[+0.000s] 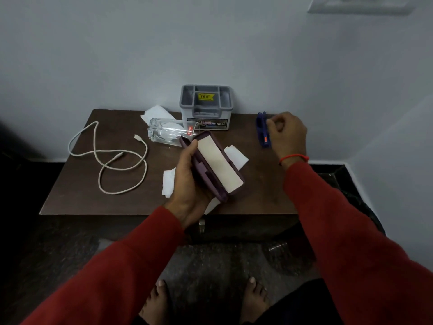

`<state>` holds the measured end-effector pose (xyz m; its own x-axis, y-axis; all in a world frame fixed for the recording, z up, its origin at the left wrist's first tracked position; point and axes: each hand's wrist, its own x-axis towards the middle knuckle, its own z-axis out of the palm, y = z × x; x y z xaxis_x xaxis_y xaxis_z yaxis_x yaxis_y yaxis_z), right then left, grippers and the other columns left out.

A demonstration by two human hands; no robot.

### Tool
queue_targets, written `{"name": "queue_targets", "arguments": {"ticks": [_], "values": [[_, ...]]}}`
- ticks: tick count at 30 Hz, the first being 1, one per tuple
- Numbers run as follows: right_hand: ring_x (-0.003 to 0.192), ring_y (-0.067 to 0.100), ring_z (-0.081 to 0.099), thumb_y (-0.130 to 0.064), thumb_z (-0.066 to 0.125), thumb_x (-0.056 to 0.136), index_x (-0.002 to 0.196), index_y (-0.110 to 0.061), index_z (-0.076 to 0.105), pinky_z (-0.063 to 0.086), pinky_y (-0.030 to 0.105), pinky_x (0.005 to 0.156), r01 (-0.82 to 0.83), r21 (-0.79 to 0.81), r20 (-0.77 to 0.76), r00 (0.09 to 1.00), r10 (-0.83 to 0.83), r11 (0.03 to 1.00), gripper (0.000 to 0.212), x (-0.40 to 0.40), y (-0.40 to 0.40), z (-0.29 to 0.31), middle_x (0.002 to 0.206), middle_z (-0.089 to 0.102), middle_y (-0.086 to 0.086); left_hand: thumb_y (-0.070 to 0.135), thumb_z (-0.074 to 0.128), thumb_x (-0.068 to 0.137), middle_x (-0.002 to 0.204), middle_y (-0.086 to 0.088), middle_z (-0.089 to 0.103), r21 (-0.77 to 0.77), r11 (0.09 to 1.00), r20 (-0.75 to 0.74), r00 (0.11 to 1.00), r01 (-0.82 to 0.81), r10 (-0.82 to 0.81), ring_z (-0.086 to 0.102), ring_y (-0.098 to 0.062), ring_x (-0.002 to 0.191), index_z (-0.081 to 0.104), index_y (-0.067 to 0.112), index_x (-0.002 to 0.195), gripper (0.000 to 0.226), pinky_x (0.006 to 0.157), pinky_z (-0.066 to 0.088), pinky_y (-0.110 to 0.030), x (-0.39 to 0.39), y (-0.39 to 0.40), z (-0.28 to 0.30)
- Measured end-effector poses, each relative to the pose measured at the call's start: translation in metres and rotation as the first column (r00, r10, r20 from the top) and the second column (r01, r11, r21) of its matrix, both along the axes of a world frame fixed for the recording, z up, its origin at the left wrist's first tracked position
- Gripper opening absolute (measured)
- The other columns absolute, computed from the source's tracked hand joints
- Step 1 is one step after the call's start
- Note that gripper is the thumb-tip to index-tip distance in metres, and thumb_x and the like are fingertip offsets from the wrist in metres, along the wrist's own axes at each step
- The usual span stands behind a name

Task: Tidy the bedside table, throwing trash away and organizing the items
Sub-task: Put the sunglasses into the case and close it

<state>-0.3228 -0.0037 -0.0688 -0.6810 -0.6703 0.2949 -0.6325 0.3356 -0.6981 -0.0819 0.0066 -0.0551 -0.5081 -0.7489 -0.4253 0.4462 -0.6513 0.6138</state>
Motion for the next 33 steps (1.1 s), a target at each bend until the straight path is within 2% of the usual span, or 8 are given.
{"name": "queue_targets", "arguments": {"ticks": [5, 9, 13, 19, 23, 26, 31, 33], "values": [[0.096, 0.025, 0.062, -0.050, 0.067, 0.085, 0.102, -0.014, 0.069, 0.051, 0.034, 0.081, 0.026, 0.239, 0.020, 0.999, -0.031, 0.971, 0.040, -0.023, -0.014, -0.039, 0.103, 0.065, 0.011, 0.051, 0.047, 0.100, 0.134, -0.019, 0.068, -0.010, 1.000, 0.006, 1.000, 0.008, -0.008, 0.063, -0.038, 0.127, 0.059, 0.011, 0.142, 0.058, 0.108, 0.048, -0.058, -0.006, -0.007, -0.005], [0.096, 0.028, 0.062, -0.040, 0.065, 0.089, 0.099, -0.016, 0.068, 0.055, 0.043, 0.081, 0.029, 0.293, -0.093, 0.996, -0.002, 0.956, 0.027, -0.017, -0.016, -0.049, 0.104, 0.064, 0.010, 0.050, 0.046, 0.101, 0.132, -0.019, 0.069, -0.009, 1.000, 0.005, 1.000, 0.004, -0.004, 0.064, -0.037, 0.126, 0.059, 0.011, 0.142, 0.058, 0.108, 0.049, -0.058, -0.007, -0.009, -0.002], [0.092, 0.027, 0.064, -0.032, 0.064, 0.092, 0.099, -0.013, 0.070, 0.057, 0.044, 0.081, 0.055, 0.238, -0.059, 0.997, -0.042, 0.970, 0.021, -0.016, -0.010, -0.045, 0.101, 0.067, 0.011, 0.052, 0.045, 0.102, 0.129, -0.017, 0.071, -0.017, 1.000, 0.004, 1.000, 0.008, -0.008, 0.066, -0.035, 0.124, 0.061, 0.012, 0.139, 0.057, 0.105, 0.051, -0.055, -0.003, -0.007, -0.001], [0.075, 0.019, 0.061, -0.027, 0.069, 0.088, 0.091, -0.011, 0.074, 0.050, 0.029, 0.073, 0.054, 0.029, 0.044, 0.998, -0.055, 0.998, 0.018, 0.006, 0.016, -0.009, 0.077, 0.065, 0.002, 0.060, 0.042, 0.100, 0.124, -0.015, 0.073, -0.006, 1.000, 0.056, 0.998, -0.020, 0.020, 0.069, -0.031, 0.119, 0.067, 0.013, 0.129, 0.061, 0.103, 0.053, -0.049, 0.009, -0.003, 0.005], [0.062, 0.015, 0.068, -0.023, 0.069, 0.091, 0.095, -0.006, 0.071, 0.059, 0.030, 0.061, -0.042, -0.181, 0.337, 0.936, 0.102, 0.983, 0.017, 0.048, 0.035, 0.036, 0.076, 0.069, 0.007, 0.067, 0.042, 0.098, 0.134, -0.013, 0.069, 0.004, 0.998, 0.154, 0.986, -0.059, 0.058, 0.064, -0.031, 0.126, 0.061, 0.017, 0.140, 0.068, 0.108, 0.049, -0.052, 0.021, -0.003, 0.013], [0.053, 0.012, 0.068, -0.016, 0.067, 0.093, 0.094, -0.002, 0.068, 0.060, 0.027, 0.055, -0.131, -0.291, 0.499, 0.825, 0.267, 0.948, 0.014, 0.090, 0.059, 0.060, 0.072, 0.068, 0.010, 0.073, 0.039, 0.096, 0.136, -0.010, 0.068, -0.005, 0.996, 0.245, 0.965, -0.091, 0.090, 0.066, -0.028, 0.123, 0.059, 0.021, 0.141, 0.072, 0.095, 0.057, -0.048, 0.036, -0.001, 0.016], [0.082, 0.021, 0.072, -0.023, 0.071, 0.090, 0.089, -0.013, 0.075, 0.058, 0.030, 0.076, -0.271, -0.226, 0.389, 0.855, 0.342, 0.936, 0.010, 0.135, 0.104, 0.067, 0.097, 0.071, 0.009, 0.068, 0.032, 0.100, 0.134, -0.007, 0.069, 0.003, 0.998, 0.286, 0.956, -0.064, 0.061, 0.069, -0.027, 0.114, 0.060, 0.023, 0.139, 0.066, 0.073, 0.062, -0.043, 0.070, 0.016, 0.025], [0.089, 0.014, 0.069, -0.025, 0.071, 0.089, 0.088, -0.018, 0.076, 0.055, 0.026, 0.081, -0.335, -0.188, 0.337, 0.861, 0.381, 0.923, 0.008, 0.150, 0.117, 0.071, 0.100, 0.068, 0.001, 0.065, 0.032, 0.102, 0.131, -0.008, 0.070, 0.010, 0.997, 0.283, 0.957, -0.072, 0.067, 0.070, -0.028, 0.113, 0.060, 0.021, 0.139, 0.064, 0.076, 0.061, -0.044, 0.082, 0.024, 0.026]]}}
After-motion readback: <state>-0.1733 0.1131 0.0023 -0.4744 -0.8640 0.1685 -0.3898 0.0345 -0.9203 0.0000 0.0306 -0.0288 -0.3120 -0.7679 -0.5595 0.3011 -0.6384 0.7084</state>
